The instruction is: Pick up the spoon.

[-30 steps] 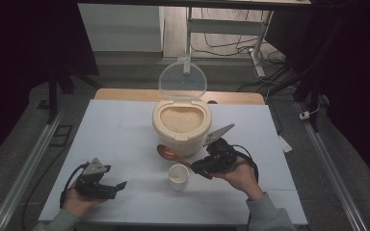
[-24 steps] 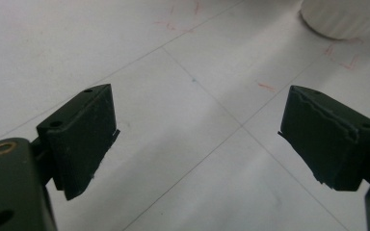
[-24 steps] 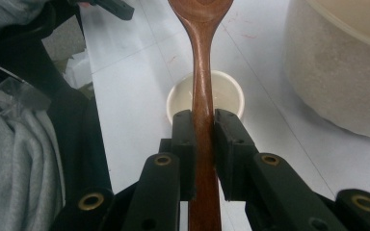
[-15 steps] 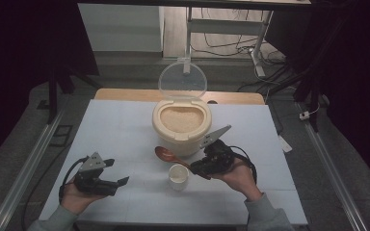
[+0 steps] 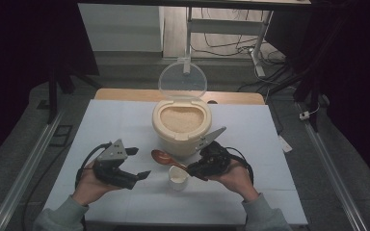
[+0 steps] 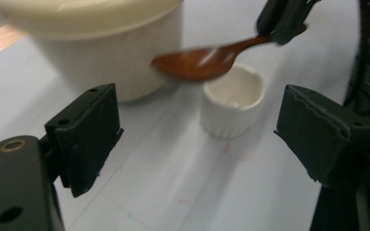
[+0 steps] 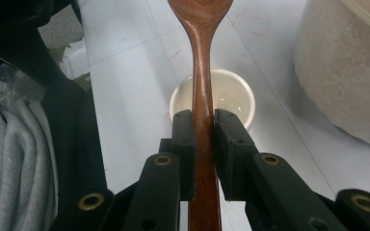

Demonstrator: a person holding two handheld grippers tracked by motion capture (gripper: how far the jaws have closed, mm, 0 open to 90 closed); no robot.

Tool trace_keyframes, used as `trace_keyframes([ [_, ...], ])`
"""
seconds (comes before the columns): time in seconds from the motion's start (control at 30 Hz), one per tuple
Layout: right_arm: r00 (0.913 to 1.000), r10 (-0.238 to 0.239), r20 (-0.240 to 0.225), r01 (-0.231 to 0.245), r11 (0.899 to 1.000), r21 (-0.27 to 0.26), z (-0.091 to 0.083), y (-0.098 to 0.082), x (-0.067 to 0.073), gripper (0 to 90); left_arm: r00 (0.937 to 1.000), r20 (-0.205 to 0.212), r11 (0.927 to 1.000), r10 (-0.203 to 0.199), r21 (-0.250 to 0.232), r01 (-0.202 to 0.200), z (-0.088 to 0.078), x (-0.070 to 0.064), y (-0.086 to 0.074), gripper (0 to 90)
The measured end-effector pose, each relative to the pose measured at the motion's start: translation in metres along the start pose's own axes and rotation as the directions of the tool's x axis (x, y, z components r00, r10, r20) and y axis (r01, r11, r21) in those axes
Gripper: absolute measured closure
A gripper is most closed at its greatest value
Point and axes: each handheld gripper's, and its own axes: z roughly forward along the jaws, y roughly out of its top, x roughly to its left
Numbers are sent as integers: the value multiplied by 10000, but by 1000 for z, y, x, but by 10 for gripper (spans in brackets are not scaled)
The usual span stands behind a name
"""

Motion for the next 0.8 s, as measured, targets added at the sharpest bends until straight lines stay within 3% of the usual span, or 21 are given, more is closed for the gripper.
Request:
trace_keyframes([
  [0.07,9999,-128,-13,128,9999,48,1,1,1,789,9988,161,9988,461,127,-464,7,-5,17,157],
  [0.17,9997,-257,-43,257,9996,125,4,2,3,789,9971,303,9972,695,237,-702,13,-7,28,164],
  [0.27,9994,-335,-94,338,9991,267,6,3,6,789,9927,686,9917,988,757,-1039,25,-9,41,168],
  [0.3,9991,-407,-78,409,9988,277,7,3,7,789,9880,983,9847,1194,1153,-1305,34,-10,47,173],
  [0.33,9988,-492,-51,493,9982,327,8,4,8,789,9880,983,9847,1194,1153,-1305,34,-10,47,189],
  [0.37,9988,-485,-45,486,9982,365,8,4,9,789,9835,1240,9802,1318,1319,-1480,39,-10,50,211],
  [0.4,9983,-573,-56,575,9975,413,9,4,10,789,9736,1779,9700,1432,1700,-1737,47,-10,53,234],
  [0.43,9981,-605,-78,607,9973,412,10,5,10,789,9736,1779,9700,1432,1700,-1737,47,-10,53,253],
  [0.47,9976,-689,-105,693,9967,421,10,5,11,789,9646,2236,9602,1395,2074,-1869,55,-10,54,272],
  [0.5,9975,-706,-78,709,9965,443,10,5,11,789,9646,2236,9602,1395,2074,-1869,55,-10,54,286],
  [0.53,9968,-798,-59,799,9956,482,11,5,12,789,9565,2596,9493,1331,2441,-1983,61,-9,55,299],
  [0.63,9951,-989,-50,990,9936,544,12,6,13,789,9517,2787,9429,1285,2629,-2043,65,-10,55,337],
  [0.67,9943,-1069,-64,1071,9926,576,12,6,14,789,9468,2959,9365,1264,2792,-2123,68,-9,56,343],
  [0.8,9911,-1328,-40,1328,9886,708,14,7,18,789,9428,3110,9355,1199,2826,-2122,72,-9,56,376],
])
